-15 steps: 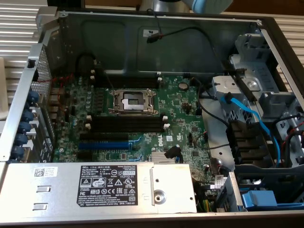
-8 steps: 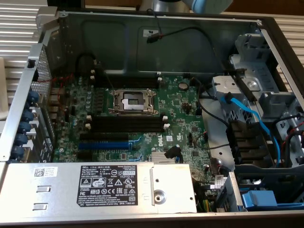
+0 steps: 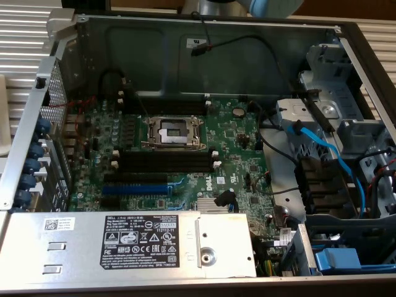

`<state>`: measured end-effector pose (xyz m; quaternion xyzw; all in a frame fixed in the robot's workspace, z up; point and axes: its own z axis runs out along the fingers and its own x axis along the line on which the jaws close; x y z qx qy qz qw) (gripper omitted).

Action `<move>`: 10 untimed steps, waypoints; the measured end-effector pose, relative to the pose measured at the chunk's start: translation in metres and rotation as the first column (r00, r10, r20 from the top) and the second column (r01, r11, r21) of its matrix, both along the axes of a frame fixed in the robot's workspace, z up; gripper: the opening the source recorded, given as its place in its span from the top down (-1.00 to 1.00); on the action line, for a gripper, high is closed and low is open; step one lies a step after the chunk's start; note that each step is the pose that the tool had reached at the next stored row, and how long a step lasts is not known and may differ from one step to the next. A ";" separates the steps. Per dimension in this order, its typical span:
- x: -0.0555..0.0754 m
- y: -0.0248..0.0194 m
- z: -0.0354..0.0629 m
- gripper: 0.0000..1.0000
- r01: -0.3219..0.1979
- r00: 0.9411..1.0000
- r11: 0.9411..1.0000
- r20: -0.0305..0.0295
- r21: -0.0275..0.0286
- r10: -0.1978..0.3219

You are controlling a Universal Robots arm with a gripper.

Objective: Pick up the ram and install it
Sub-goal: 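Pick up the ram and move it above insertion slot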

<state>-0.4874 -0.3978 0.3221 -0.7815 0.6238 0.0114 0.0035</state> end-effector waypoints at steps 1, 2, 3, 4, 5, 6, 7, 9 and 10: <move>0.000 0.0000 0.0045 0.76 0.003 1.000 1.000 0.000 0.000 -0.003; 0.001 0.0000 0.0090 0.76 0.005 1.000 1.000 0.000 -0.001 -0.005; 0.001 0.0000 0.0136 0.76 0.007 1.000 1.000 -0.001 -0.001 -0.007; 0.002 -0.0001 0.0181 0.76 0.008 1.000 1.000 -0.002 -0.001 -0.008; 0.003 -0.0003 0.0207 0.76 0.008 1.000 1.000 -0.002 -0.001 -0.008; 0.003 -0.0006 0.0205 0.76 0.008 1.000 1.000 -0.002 -0.001 -0.008; 0.003 -0.0006 0.0205 0.76 0.008 1.000 1.000 -0.002 -0.001 -0.008; 0.003 -0.0006 0.0206 0.76 0.008 1.000 1.000 -0.002 -0.001 -0.008; 0.003 -0.0006 0.0206 0.76 0.008 1.000 1.000 -0.002 -0.001 -0.008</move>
